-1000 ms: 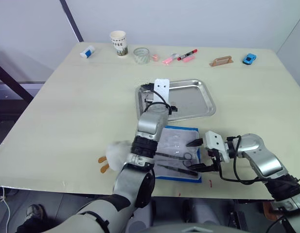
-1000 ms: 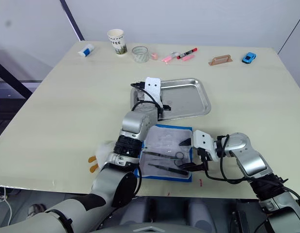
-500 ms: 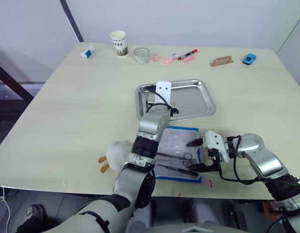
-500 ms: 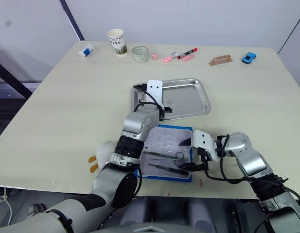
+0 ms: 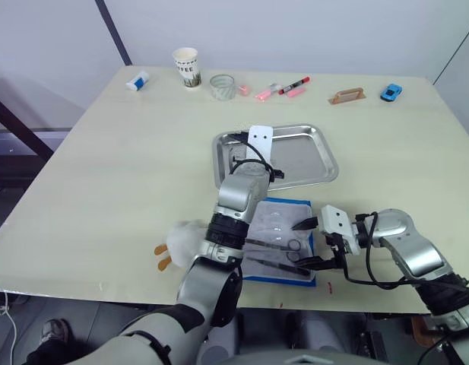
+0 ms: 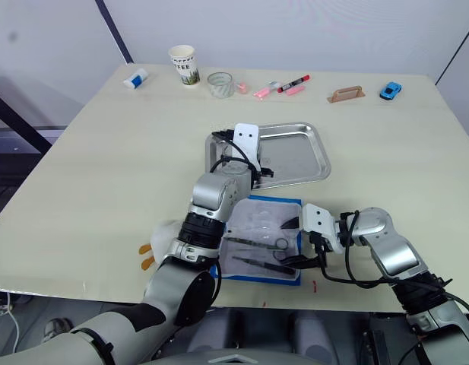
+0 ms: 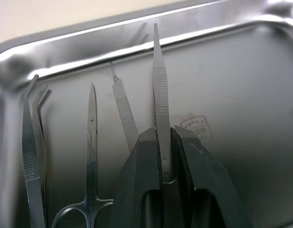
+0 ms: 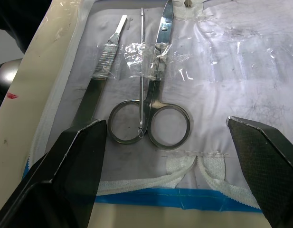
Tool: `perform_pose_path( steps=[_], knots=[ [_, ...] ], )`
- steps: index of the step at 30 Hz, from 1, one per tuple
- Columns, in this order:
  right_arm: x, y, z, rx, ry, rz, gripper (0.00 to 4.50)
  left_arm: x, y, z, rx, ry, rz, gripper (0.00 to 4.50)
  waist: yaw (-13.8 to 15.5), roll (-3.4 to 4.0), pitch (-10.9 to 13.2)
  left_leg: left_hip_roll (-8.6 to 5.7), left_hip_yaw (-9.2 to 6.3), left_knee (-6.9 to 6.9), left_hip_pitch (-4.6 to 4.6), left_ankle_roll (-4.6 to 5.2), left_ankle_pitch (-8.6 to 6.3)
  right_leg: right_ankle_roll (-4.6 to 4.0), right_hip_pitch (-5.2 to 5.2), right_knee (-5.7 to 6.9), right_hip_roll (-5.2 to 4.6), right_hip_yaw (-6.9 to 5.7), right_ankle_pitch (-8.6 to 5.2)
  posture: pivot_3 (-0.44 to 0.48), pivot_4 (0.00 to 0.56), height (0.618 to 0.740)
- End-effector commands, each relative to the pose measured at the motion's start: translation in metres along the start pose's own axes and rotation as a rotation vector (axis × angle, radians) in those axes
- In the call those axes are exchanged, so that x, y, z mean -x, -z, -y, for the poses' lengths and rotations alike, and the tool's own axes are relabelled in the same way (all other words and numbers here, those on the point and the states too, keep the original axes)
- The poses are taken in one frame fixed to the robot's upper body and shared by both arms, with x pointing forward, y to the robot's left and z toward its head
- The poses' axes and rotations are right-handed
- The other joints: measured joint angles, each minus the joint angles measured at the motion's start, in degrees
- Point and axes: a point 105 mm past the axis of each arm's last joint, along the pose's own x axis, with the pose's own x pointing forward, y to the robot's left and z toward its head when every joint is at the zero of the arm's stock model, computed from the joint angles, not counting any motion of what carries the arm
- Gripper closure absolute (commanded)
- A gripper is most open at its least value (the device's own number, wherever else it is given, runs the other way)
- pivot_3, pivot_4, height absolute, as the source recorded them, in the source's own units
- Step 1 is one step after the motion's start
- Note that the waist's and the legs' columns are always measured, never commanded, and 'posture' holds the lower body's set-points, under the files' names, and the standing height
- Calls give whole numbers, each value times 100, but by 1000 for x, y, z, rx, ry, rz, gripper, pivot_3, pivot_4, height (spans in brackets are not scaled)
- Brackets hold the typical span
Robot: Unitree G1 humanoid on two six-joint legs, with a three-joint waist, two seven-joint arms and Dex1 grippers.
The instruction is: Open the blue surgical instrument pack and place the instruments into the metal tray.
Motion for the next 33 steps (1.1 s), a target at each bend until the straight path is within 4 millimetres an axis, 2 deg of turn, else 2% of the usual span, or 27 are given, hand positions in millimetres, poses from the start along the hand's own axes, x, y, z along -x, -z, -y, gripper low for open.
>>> perform_pose_path(
  steps=[1, 29, 30, 33],
  knots=[
    [-5, 23, -15, -94, -63, -69, 104, 10, -7, 32, 37, 85, 28, 4457, 0, 0, 0, 0, 0, 0, 0, 0, 0, 0, 0, 0, 0, 0, 0, 0, 150, 740],
    [-6, 22, -13, -92, -55, -62, 104, 4, 8, 26, 60, 81, -38, 4457, -1, 0, 0, -1, 0, 0, 0, -1, 0, 0, 0, -1, -1, 0, 0, 0, 150, 740],
    [-6, 22, -13, -92, -54, -62, 104, 4, 7, 26, 59, 81, -37, 3560, 0, 0, 0, -1, 0, 0, 0, -1, 0, 0, 0, -1, -1, 0, 0, 0, 150, 740],
    [-6, 22, -13, -92, -53, -61, 104, 4, 6, 26, 57, 83, -33, 2403, 0, 0, 0, -1, 0, 0, 0, -1, 0, 0, 0, -1, -1, 0, 0, 0, 150, 740]
  ],
)
